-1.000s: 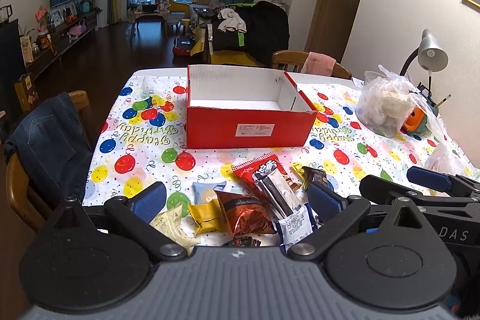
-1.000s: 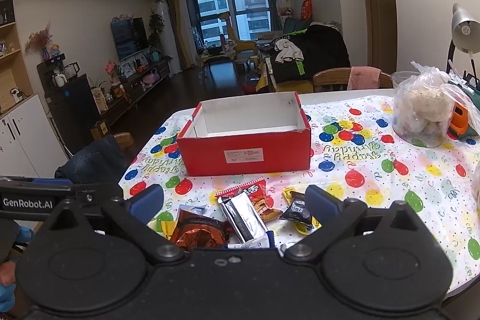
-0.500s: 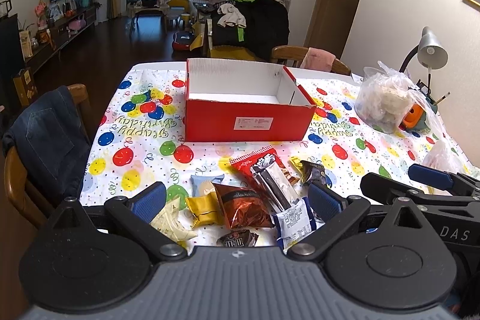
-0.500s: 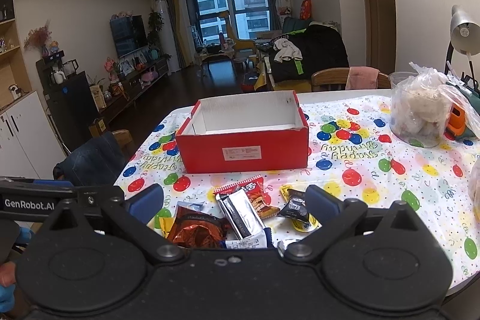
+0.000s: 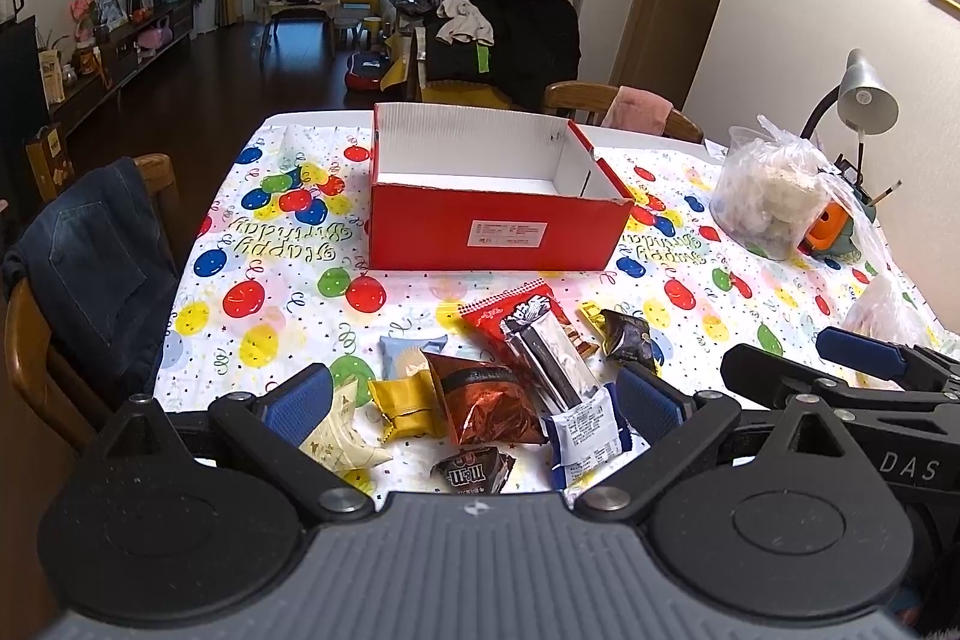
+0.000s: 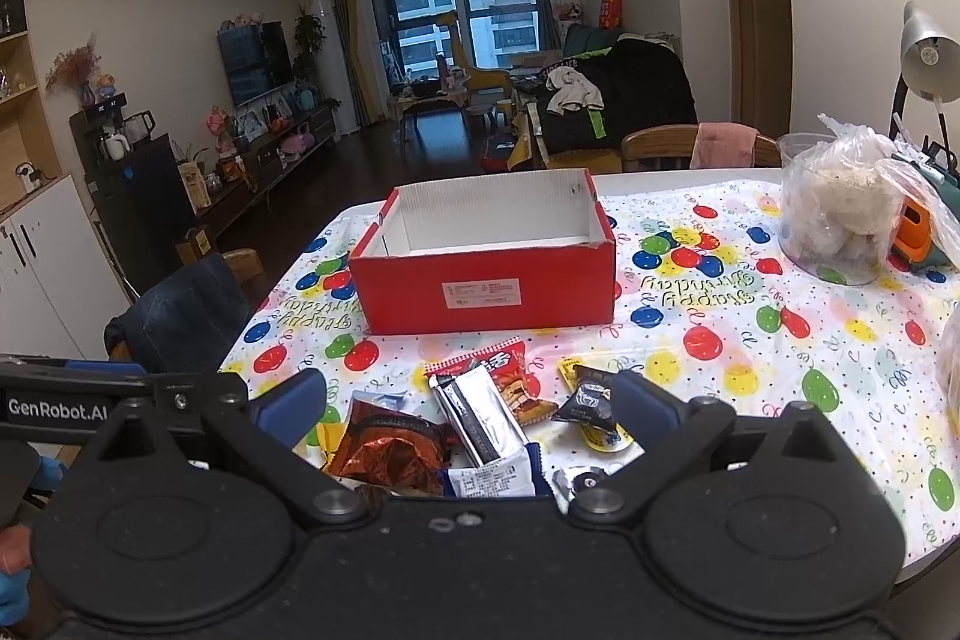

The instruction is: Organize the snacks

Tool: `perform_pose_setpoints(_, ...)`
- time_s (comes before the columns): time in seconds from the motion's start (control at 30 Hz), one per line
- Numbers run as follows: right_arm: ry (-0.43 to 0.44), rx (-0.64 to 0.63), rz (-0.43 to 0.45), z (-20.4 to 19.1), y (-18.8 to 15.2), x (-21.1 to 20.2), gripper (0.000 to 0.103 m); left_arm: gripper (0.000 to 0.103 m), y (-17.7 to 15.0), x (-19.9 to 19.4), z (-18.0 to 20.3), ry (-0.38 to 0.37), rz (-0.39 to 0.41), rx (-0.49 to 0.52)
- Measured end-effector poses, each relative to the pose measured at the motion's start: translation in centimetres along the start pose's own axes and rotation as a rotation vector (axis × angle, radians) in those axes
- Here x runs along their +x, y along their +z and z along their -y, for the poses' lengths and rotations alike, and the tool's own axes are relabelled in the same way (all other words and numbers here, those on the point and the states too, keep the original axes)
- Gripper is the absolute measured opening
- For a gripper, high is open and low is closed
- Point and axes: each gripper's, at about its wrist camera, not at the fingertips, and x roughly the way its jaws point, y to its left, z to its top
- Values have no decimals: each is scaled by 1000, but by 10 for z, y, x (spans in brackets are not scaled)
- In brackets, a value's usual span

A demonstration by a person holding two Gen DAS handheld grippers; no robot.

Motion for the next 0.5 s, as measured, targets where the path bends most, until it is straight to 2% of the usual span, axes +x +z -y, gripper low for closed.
perform_pose_setpoints(0.5, -32, -21, -31, 7, -2, 24, 99, 101, -2, 19, -14, 17, -55, -47)
